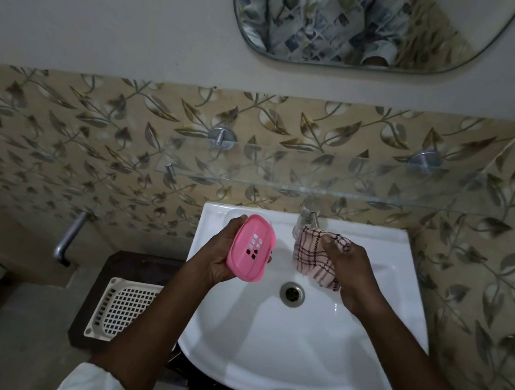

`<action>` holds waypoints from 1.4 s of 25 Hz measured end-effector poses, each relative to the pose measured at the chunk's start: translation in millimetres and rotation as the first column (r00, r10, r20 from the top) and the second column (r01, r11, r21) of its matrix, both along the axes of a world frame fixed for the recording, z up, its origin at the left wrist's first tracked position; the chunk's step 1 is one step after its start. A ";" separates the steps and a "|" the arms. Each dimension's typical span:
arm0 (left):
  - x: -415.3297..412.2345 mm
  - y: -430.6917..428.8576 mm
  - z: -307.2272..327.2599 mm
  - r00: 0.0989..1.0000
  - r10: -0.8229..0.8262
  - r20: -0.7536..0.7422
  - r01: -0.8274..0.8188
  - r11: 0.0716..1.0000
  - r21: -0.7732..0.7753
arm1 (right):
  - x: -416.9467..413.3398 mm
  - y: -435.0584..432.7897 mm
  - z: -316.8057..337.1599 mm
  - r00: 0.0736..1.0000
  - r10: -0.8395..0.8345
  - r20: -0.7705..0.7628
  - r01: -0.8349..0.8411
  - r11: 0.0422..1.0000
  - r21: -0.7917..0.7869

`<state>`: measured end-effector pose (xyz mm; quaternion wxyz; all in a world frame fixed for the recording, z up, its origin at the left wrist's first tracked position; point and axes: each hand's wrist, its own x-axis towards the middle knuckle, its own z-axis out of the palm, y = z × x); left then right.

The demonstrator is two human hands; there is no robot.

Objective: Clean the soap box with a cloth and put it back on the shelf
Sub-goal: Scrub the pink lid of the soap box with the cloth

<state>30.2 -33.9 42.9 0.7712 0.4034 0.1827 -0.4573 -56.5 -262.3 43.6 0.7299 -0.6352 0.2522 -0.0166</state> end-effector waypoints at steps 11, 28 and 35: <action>-22.2 -24.8 -4.7 0.998 0.053 -0.031 -0.057 0.990 -0.126 | -18.2 58.6 23.4 0.745 0.655 -0.130 -0.430 0.321 -0.844; -19.8 7.8 4.2 1.000 -0.010 -0.022 0.011 0.999 0.046 | -13.4 11.8 11.8 0.999 0.043 0.008 -0.042 0.994 -0.097; -23.4 -7.6 2.5 0.990 -0.107 -0.088 0.103 0.993 -0.054 | -38.2 76.8 16.0 0.690 0.715 0.112 -0.269 0.397 -0.878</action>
